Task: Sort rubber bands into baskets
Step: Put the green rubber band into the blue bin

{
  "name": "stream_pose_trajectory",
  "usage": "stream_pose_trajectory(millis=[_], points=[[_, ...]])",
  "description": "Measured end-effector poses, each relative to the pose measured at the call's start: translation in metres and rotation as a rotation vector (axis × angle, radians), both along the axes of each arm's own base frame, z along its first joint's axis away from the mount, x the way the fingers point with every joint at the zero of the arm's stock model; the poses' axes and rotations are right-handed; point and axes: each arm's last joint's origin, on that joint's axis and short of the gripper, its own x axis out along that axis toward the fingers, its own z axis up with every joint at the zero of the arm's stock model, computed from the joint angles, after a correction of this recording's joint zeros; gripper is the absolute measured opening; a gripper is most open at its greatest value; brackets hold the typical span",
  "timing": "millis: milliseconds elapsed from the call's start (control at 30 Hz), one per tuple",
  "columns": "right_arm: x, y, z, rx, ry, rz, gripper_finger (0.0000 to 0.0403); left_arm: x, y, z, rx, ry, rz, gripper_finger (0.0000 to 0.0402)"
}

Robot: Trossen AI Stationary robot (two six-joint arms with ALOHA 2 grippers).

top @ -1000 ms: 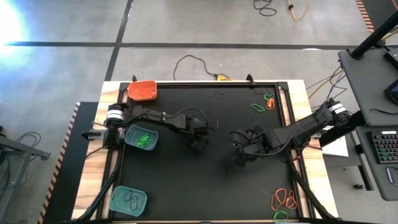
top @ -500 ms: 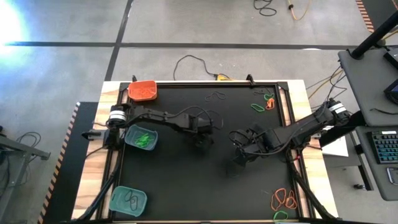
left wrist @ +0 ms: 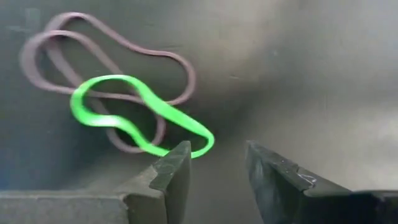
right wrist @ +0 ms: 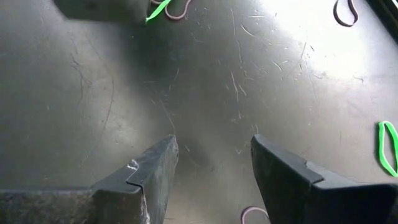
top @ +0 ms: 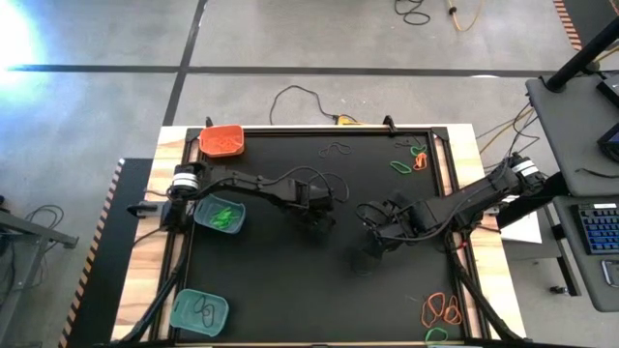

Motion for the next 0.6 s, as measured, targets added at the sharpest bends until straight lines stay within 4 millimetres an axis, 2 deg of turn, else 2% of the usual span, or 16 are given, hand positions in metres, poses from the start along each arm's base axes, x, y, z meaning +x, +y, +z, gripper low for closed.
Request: stream_pose_trajectory(millis=[233,467,600], points=[[0.0,0.0,0.0,0.003,-0.003,-0.002,0.0199,0.013,-0.006,-0.014,0.011,0.035,-0.052,0.0137],[0.0,0.0,0.0,0.005,-0.005,-0.009,0.0199,0.023,-0.006,-0.006,0.136,0.137,-0.112,0.0108],[0.0,0.0,0.0,0.006,-0.005,-0.01,0.0199,0.024,0.001,-0.001,0.177,0.203,-0.14,0.0086]])
